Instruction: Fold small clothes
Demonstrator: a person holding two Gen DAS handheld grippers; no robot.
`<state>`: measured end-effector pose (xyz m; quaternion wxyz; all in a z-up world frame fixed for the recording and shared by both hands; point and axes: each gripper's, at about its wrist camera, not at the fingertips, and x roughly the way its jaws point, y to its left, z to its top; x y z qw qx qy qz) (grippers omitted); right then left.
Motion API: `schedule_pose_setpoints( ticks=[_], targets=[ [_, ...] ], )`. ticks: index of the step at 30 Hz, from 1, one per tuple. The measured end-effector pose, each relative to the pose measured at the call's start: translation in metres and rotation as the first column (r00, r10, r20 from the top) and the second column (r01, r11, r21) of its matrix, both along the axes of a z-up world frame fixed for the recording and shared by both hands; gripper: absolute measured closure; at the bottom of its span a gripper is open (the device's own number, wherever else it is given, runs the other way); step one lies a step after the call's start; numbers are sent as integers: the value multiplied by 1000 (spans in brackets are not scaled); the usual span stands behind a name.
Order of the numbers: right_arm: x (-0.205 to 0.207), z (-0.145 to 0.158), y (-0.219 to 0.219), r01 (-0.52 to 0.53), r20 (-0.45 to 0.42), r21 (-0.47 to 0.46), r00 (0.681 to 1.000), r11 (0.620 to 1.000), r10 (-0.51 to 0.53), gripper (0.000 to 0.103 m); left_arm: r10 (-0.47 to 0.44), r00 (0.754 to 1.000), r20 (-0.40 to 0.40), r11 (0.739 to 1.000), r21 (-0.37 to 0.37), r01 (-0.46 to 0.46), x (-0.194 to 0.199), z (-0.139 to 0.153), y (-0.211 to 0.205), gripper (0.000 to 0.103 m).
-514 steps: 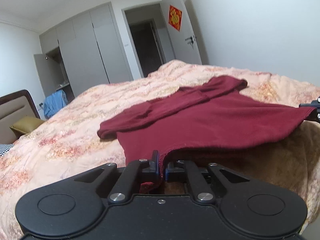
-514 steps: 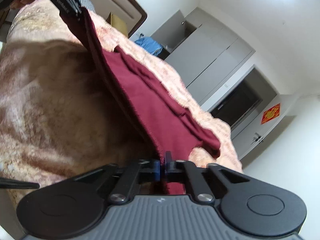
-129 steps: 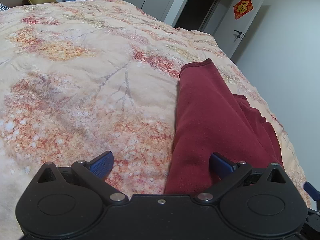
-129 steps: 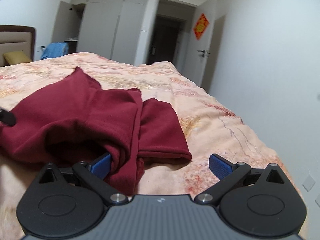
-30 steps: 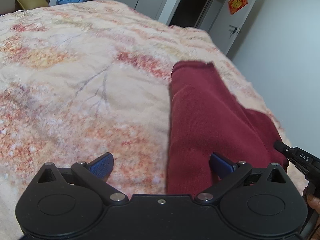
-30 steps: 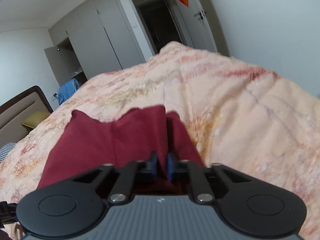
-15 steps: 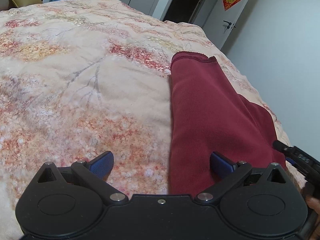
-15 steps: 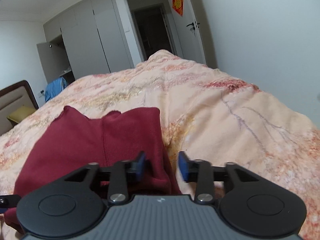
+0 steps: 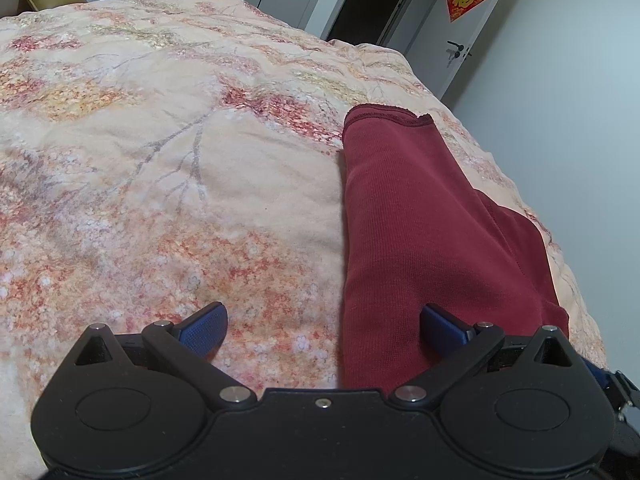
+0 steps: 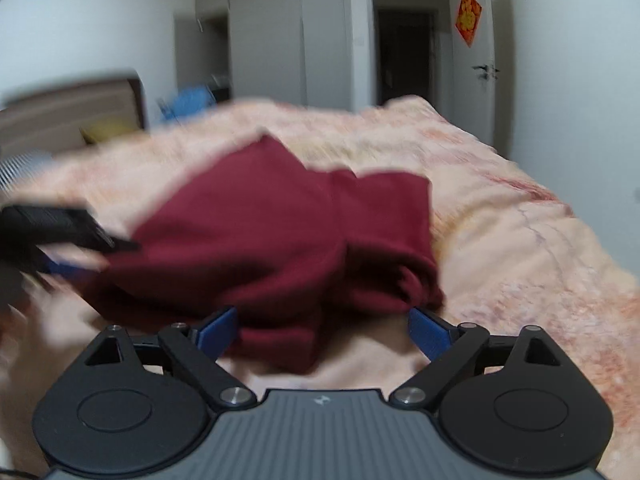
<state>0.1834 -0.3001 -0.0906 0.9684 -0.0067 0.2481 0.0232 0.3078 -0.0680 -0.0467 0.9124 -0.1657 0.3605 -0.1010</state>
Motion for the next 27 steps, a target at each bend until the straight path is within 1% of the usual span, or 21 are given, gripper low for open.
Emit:
schedule_pose_setpoints(
  ticks=[1,2,3,4,5,6,7,9,10,11,12,13,15,17,21,24,27],
  targets=[
    [1,-2,1,52,3,-26,999,998,-52,9,-1,1000,0,1000,-1,1,0,0,1,0],
    [1,-2,-3,113,13,-22,994,993,-113,9,0,1000,0,1000,-2,0,0,-1,2,0],
    [-1,-2,-9,156,14,16,988,988,-156,9,-1,1000,-2,1000,-1,1,0,-1,2,0],
    [-2,-3,-18,180,4,76,983,981,-181,9,-2,1000,-2,1000,2,2,0,-2,1,0],
    [-4,-5,-25,197,-11,130,980,972,-198,9,-3,1000,-1,1000,6,3,0,-2,1,0],
    [-5,-8,-30,205,-21,161,979,965,-205,9,-2,1000,1,1000,11,2,-1,-1,0,0],
    [-8,-11,-32,212,-23,159,977,964,-211,12,-2,1000,1,1000,12,2,-1,-1,0,0],
    [-16,-12,-31,259,-11,94,966,961,-259,13,-2,1000,-1,1000,10,2,-2,0,1,0],
    [-21,-12,-32,257,1,90,966,962,-258,12,-2,1000,-1,1000,10,2,-2,0,1,0],
    [-27,-11,-35,241,12,119,970,963,-244,10,-1,1000,-1,1000,11,1,-3,0,1,0],
    [-31,-10,-40,219,23,163,974,962,-226,4,0,1000,-2,1000,12,0,-3,1,0,0],
    [-36,-8,-43,196,30,200,978,960,-206,1,2,1000,-4,1000,14,-2,-3,1,0,0],
    [-38,-4,-48,177,40,229,981,957,-191,0,3,1000,-5,1000,19,-3,-3,3,0,0],
    [-37,1,-53,180,60,246,978,952,-201,0,2,1000,-6,1000,23,-2,-4,4,0,0],
    [-23,6,-65,181,68,307,975,934,-212,0,-2,1000,-8,1000,21,2,-3,3,0,0],
    [-4,9,-70,166,76,319,977,933,-200,0,-6,1000,-9,1000,25,6,-2,4,0,0],
    [26,10,-75,148,67,327,982,933,-179,0,-9,1000,-8,1000,27,9,0,4,-1,0]
  ],
)
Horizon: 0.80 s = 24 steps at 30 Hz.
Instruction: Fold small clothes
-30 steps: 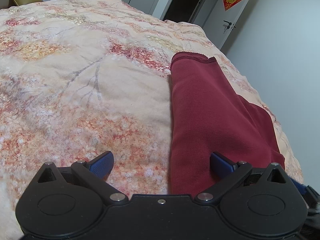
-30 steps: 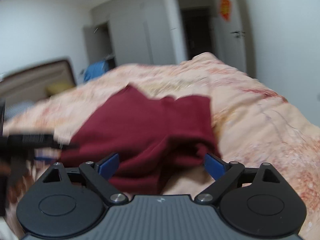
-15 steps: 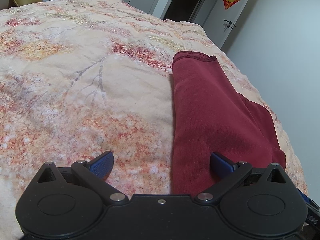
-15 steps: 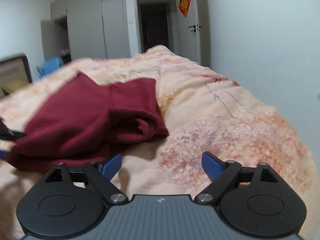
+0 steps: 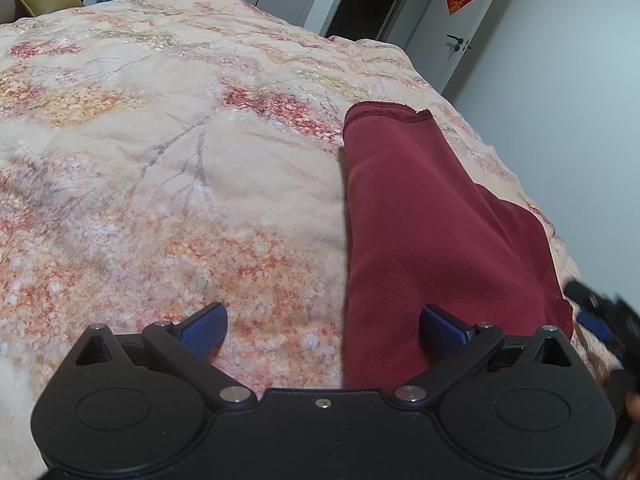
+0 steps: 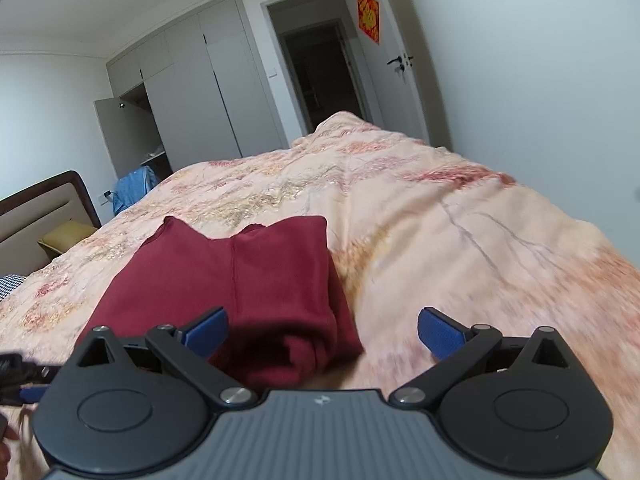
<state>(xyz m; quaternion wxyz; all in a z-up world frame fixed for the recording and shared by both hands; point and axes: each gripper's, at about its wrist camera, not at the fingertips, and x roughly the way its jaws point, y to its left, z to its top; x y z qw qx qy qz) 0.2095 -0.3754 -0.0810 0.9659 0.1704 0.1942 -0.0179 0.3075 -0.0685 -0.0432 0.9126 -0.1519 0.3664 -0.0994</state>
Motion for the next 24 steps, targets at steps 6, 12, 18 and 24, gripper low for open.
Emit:
schedule_pose_setpoints(
  ticks=[6,12,18,24],
  targets=[
    [70,-8,-10,-132,-42,95,990,987,137,0,-11,1000,-2,1000,-4,11,3,1,2,0],
    [78,-37,-5,-220,-10,109,975,969,222,0,-13,1000,28,996,-83,15,19,8,5,1],
    [72,-41,-18,-245,59,185,970,952,238,0,-101,995,19,992,-71,102,63,9,-12,0],
    [66,-42,-21,-216,99,178,975,960,201,14,-157,988,0,987,-27,157,76,10,-24,0]
  ],
)
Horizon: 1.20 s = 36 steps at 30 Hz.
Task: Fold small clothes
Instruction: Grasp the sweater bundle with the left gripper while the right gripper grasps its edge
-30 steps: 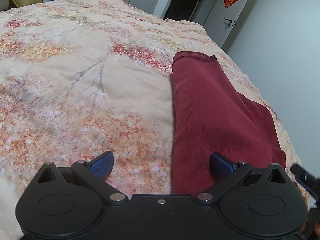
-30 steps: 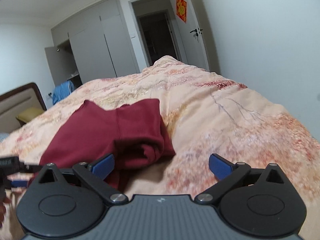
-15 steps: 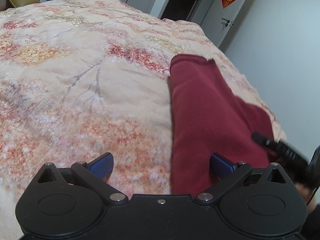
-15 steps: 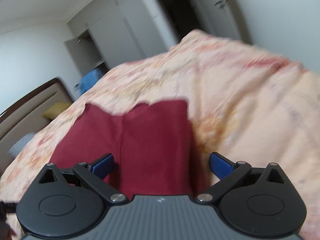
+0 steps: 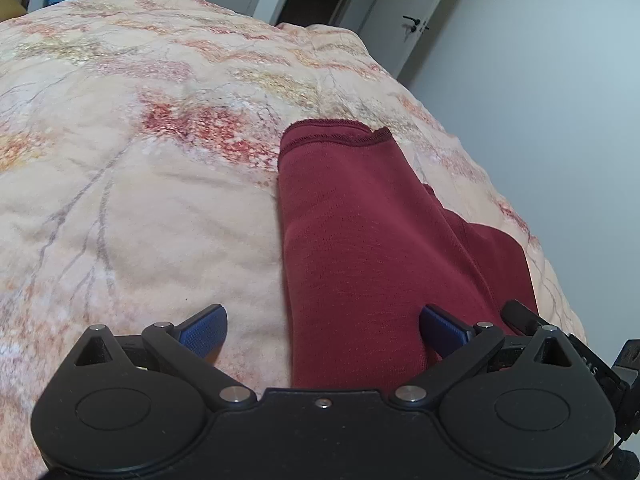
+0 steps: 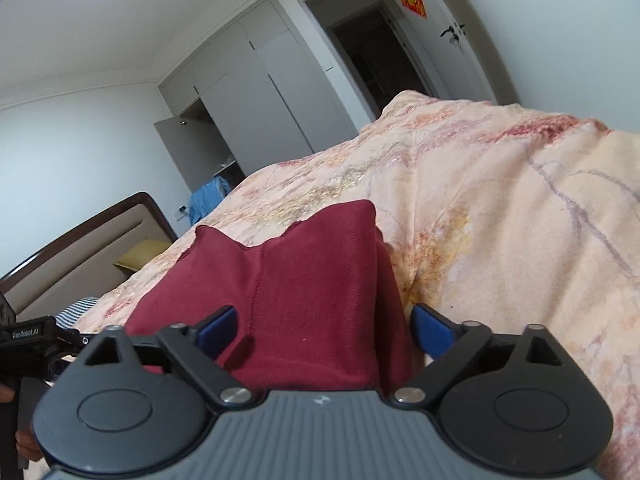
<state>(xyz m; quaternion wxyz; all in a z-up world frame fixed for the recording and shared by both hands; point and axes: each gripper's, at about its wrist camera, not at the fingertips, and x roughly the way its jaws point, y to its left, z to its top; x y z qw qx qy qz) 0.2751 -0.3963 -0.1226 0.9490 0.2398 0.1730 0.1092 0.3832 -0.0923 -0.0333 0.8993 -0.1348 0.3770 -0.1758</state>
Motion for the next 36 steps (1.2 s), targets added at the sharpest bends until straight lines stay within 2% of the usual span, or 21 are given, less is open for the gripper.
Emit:
schedule_pose_setpoints(
  ticks=[4,7,9,11,13,15,17,18,20,23,24,25,29,32,36],
  targets=[
    [-1,0,0,10,-9,0,1000,1000,-10,33,-11,1000,-10,1000,-6,11,2,-2,2,1],
    [-4,0,1,13,-8,1,1000,1000,-13,43,-14,999,-44,998,-55,12,6,-4,7,2],
    [-9,3,8,29,-2,-48,1000,998,-29,49,-18,998,-64,995,-98,12,9,-5,10,6],
    [-14,11,27,53,19,-160,999,986,-50,59,-27,997,-75,991,-129,17,9,-4,12,15],
    [-22,20,54,67,48,-329,997,942,-54,65,-41,996,-84,987,-157,27,8,-4,14,22],
    [-28,25,81,75,85,-472,996,878,-39,69,-48,995,-89,984,-174,31,7,-5,15,27],
    [-31,27,101,83,105,-561,994,823,-29,70,-53,995,-90,981,-193,35,6,-5,16,35],
    [-33,28,108,89,109,-593,994,801,-30,70,-48,995,-93,979,-201,28,6,-5,17,35],
    [-35,28,117,99,114,-619,993,779,-36,70,-35,994,-102,976,-216,12,5,-7,18,36],
    [-33,30,112,103,94,-585,994,805,-59,69,-27,993,-114,973,-230,0,4,-11,18,36],
    [-31,30,107,103,77,-561,994,821,-72,65,-25,993,-117,972,-234,-3,4,-12,17,36],
    [-25,29,99,100,58,-530,995,842,-81,60,-22,993,-118,972,-236,-6,5,-13,17,36],
    [-19,23,72,98,-4,-366,994,925,-107,57,-13,993,-116,973,-230,-14,5,-13,15,34],
    [-21,19,61,104,-29,-296,993,950,-118,56,-23,994,-102,979,-204,1,4,-9,11,36],
    [-25,25,69,105,-24,-331,993,938,-119,74,-32,995,-97,981,-195,12,4,-4,12,45]
  ],
)
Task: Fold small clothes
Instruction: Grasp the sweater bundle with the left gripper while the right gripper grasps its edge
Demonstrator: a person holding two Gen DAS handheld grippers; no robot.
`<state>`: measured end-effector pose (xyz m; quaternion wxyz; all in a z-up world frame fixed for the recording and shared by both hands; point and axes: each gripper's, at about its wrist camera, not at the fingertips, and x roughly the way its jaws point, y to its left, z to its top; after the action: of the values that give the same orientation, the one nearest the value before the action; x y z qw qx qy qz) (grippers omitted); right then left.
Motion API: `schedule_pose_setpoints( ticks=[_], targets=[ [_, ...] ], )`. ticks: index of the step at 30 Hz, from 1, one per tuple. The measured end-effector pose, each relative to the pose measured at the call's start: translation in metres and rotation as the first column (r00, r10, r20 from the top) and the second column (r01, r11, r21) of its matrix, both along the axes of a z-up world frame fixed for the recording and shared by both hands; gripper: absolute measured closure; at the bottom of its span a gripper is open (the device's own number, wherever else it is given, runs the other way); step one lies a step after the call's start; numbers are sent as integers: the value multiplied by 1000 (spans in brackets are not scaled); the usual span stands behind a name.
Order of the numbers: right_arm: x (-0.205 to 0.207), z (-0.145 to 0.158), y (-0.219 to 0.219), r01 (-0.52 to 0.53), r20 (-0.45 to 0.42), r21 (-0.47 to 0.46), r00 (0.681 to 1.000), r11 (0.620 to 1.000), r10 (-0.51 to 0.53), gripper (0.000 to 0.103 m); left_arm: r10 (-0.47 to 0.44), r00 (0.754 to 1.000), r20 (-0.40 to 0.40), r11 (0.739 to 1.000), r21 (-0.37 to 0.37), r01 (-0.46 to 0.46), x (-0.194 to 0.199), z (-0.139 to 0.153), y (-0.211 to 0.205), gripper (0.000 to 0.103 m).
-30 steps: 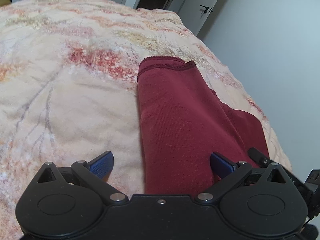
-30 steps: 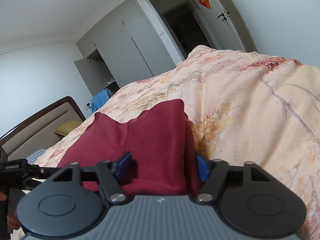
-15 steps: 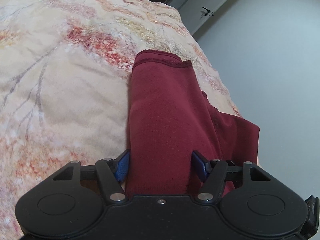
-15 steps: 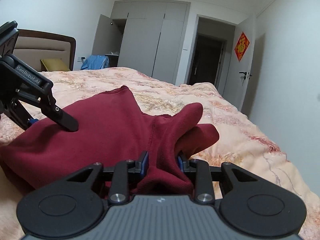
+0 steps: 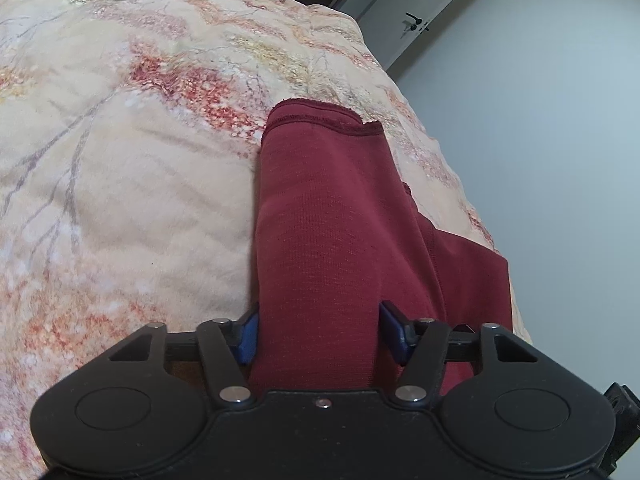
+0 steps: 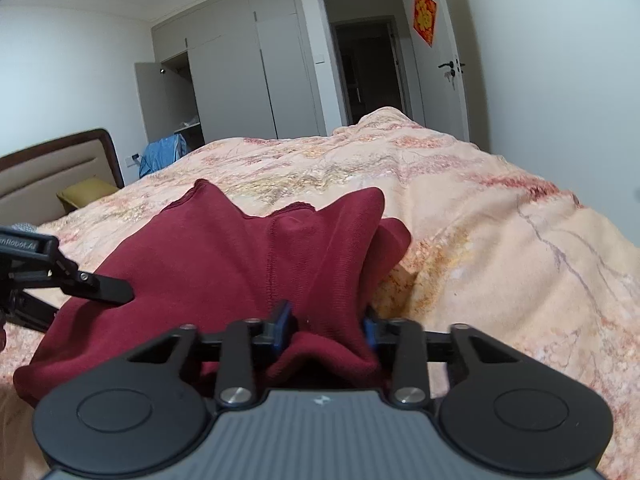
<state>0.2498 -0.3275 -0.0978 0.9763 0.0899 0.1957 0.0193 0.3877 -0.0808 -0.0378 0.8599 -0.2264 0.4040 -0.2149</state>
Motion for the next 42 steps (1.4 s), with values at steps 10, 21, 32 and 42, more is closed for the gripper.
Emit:
schedule_pose_setpoints(
  ticks=[10,21,32,42],
  targets=[
    [-12,43,48,0,103,-216,994,976,23,83,-31,993,114,999,-12,33,-5,35,13,70],
    [38,92,134,-139,274,-292,936,946,222,83,185,935,301,974,72,-216,-13,89,100,70],
    [127,46,167,-227,94,-65,968,972,232,82,313,926,212,924,158,-348,-8,32,131,64],
    [126,17,140,-194,29,-11,981,981,194,74,326,925,197,923,146,-357,-7,20,135,58]
  ],
)
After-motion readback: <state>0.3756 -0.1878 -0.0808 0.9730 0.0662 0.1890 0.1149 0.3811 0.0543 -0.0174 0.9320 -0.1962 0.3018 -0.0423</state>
